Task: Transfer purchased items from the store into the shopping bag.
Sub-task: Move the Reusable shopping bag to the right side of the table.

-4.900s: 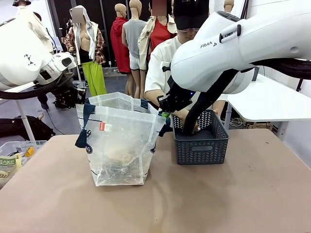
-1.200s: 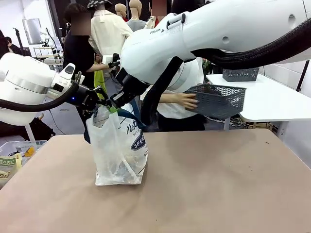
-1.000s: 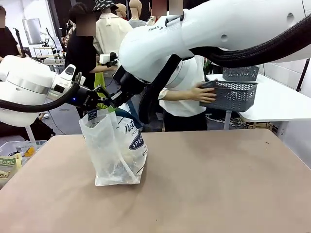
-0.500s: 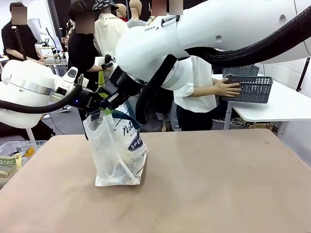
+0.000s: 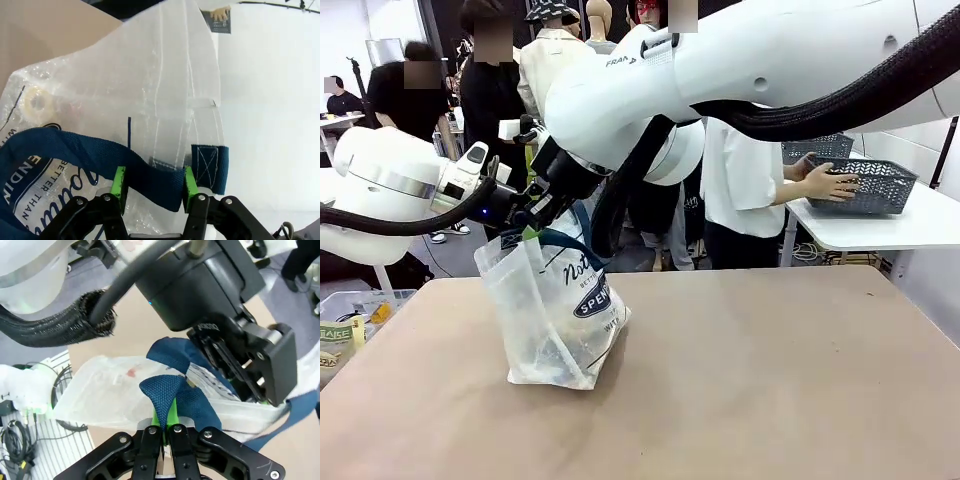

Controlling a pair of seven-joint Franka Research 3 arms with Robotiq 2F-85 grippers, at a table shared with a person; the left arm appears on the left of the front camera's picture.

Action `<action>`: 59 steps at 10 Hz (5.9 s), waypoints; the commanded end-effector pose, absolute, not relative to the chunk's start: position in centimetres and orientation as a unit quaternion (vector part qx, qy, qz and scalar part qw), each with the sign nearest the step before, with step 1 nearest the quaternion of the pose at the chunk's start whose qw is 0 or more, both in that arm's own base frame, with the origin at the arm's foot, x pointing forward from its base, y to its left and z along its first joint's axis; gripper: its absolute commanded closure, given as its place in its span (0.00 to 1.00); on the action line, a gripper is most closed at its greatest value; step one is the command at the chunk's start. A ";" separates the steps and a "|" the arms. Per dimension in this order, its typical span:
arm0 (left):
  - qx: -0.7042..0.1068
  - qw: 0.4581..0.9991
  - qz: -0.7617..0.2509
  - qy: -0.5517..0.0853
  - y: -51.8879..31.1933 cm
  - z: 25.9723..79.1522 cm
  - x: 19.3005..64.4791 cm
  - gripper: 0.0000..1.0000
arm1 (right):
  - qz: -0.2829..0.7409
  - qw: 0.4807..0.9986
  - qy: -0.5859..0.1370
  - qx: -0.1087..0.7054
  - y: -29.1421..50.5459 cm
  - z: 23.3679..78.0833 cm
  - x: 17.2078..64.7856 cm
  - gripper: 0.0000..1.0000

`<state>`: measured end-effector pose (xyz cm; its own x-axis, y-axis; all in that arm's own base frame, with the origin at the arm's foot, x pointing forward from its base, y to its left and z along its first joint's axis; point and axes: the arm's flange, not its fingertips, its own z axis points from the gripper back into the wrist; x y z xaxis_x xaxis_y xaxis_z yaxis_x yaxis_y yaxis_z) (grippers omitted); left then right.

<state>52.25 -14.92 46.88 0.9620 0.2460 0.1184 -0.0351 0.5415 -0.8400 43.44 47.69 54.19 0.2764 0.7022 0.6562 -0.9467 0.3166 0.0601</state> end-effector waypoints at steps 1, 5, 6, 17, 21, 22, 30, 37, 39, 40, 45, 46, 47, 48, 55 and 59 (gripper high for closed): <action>-0.471 0.873 0.062 -0.111 -15.2 47.0 53.0 0.44 | 0.556 0.752 -0.263 0.238 48.3 54.3 43.8 1.00; -0.488 0.866 0.055 -0.093 -15.3 46.6 53.3 0.44 | 0.558 0.749 -0.263 0.241 48.2 54.0 43.6 1.00; -0.503 0.859 0.052 -0.085 -15.1 46.4 53.3 0.44 | 0.558 0.749 -0.263 0.241 48.1 53.9 43.6 1.00; -0.654 0.756 -0.009 -0.022 -13.5 44.8 53.9 0.44 | 0.555 0.746 -0.271 0.250 47.4 54.0 43.3 1.00; -0.601 0.798 -0.033 -0.017 -14.5 45.2 53.8 0.44 | 0.560 0.744 -0.270 0.246 47.8 54.1 43.2 1.00; -0.583 0.811 -0.039 -0.025 -14.7 45.3 53.7 0.44 | 0.562 0.742 -0.271 0.246 47.9 54.2 43.2 1.00; -0.492 0.869 -0.035 -0.041 -16.0 45.5 53.6 1.00 | 0.561 0.743 -0.275 0.241 47.7 54.3 42.8 1.00; -0.486 0.872 -0.039 -0.040 -16.3 45.5 53.6 1.00 | 0.510 0.786 -0.298 0.183 45.4 58.0 40.7 0.37; -0.481 0.875 -0.041 -0.043 -16.3 45.6 53.5 1.00 | 0.491 0.797 -0.319 0.147 43.6 60.5 39.3 0.01; -0.479 0.876 -0.040 -0.043 -16.4 45.7 53.4 1.00 | 0.469 0.811 -0.327 0.123 42.1 61.7 39.0 0.00; -0.464 0.883 -0.041 -0.065 -16.6 46.8 52.1 1.00 | 0.216 0.922 -0.320 0.017 25.2 65.8 38.8 0.00; -0.453 0.887 -0.057 -0.068 -17.1 47.3 52.0 1.00 | 0.143 0.943 -0.301 -0.008 21.1 65.4 39.1 0.00; -0.445 0.890 -0.067 -0.079 -17.5 48.1 51.5 1.00 | 0.090 0.964 -0.248 -0.018 16.8 63.8 39.3 0.00; -0.445 0.889 -0.077 -0.081 -17.8 49.1 51.0 1.00 | 0.020 0.977 -0.211 -0.013 12.3 62.3 39.1 0.00; -0.355 0.925 -0.063 -0.119 -17.8 51.0 51.2 1.00 | -0.164 0.973 -0.159 0.037 -0.7 57.2 35.4 0.00; -0.231 0.958 -0.013 -0.167 -11.3 56.0 50.6 1.00 | -0.164 0.973 -0.159 0.037 -0.7 57.2 35.4 0.00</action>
<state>51.03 -12.74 54.41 0.9464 0.0008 0.3229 0.1667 0.8553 -0.4906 35.27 -0.17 57.11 0.8870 -0.3443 0.3077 0.3114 0.9381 0.1518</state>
